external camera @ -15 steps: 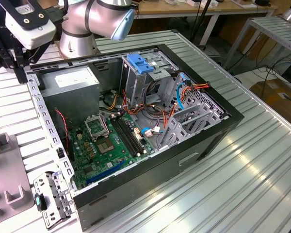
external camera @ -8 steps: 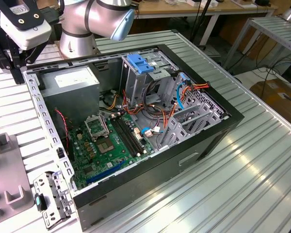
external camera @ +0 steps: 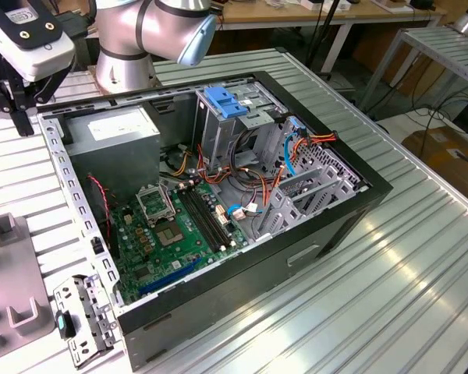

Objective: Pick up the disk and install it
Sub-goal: 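Reach for the disk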

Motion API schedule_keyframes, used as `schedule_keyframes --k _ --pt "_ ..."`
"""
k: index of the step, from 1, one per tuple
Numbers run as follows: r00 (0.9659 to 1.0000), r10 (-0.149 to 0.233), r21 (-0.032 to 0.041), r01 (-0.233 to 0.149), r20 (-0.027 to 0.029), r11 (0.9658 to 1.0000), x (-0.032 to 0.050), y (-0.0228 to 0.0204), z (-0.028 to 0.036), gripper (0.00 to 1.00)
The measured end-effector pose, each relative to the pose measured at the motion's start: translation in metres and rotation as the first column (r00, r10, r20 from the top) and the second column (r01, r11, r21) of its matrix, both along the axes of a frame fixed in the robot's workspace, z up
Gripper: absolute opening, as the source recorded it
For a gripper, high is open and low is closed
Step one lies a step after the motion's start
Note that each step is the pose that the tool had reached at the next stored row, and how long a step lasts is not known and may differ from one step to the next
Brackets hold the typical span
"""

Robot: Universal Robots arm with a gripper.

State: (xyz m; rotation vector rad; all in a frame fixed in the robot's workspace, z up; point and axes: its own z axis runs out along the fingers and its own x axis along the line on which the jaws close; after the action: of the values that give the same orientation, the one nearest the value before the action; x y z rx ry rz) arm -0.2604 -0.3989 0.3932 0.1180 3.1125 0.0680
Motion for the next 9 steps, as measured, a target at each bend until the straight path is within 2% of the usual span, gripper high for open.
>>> schedule_keyframes --k 4,9 --pt "1.0 0.0 0.0 0.0 0.0 1.0 -0.0046 0.0 0.0 0.11" --pt "1.0 0.0 -0.0001 0.0 -0.0001 1.0 -0.0052 0.0 0.0 0.11"
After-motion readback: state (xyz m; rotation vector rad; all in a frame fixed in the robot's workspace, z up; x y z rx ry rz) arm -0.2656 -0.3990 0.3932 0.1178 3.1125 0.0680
